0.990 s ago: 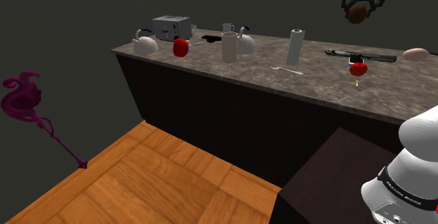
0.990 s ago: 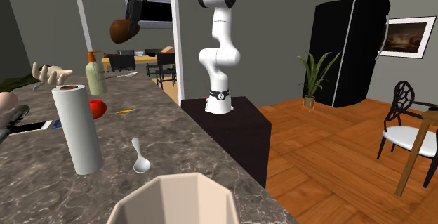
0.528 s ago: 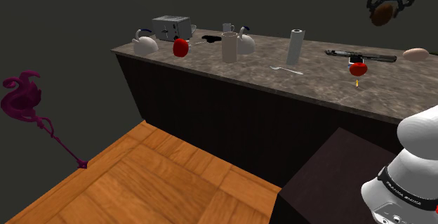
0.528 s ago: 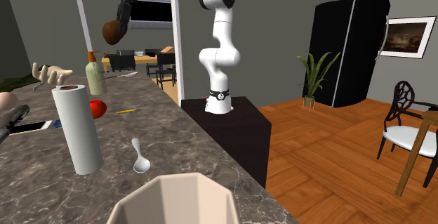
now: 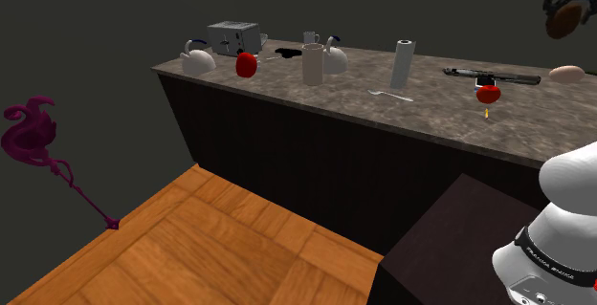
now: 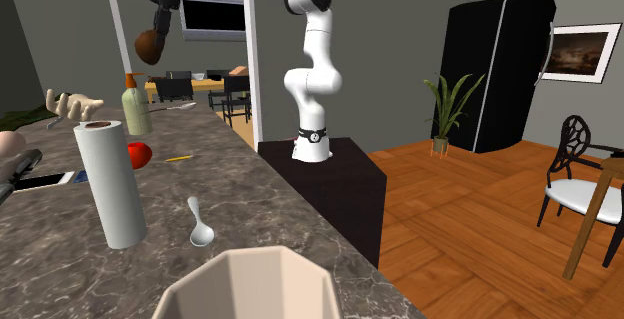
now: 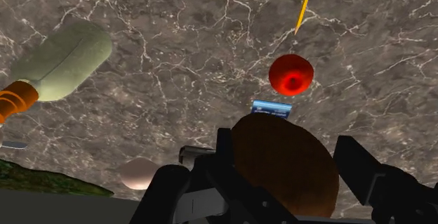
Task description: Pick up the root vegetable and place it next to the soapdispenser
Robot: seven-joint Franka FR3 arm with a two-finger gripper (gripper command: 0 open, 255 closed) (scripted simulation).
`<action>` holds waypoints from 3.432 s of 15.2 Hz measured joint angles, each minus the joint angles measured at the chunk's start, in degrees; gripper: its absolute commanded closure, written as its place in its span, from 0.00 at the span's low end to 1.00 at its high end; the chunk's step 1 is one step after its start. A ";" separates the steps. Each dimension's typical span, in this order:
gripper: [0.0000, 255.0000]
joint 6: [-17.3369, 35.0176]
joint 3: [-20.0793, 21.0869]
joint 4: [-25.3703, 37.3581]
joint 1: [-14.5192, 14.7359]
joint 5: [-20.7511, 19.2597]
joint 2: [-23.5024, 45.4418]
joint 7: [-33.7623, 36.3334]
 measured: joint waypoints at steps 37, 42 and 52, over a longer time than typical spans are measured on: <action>1.00 21.07 -13.90 -10.16 -4.33 6.93 9.69 -18.35; 1.00 24.95 -14.43 -12.57 -4.27 8.16 11.46 -19.17; 1.00 32.82 -15.16 -17.28 -4.16 11.52 15.33 -21.48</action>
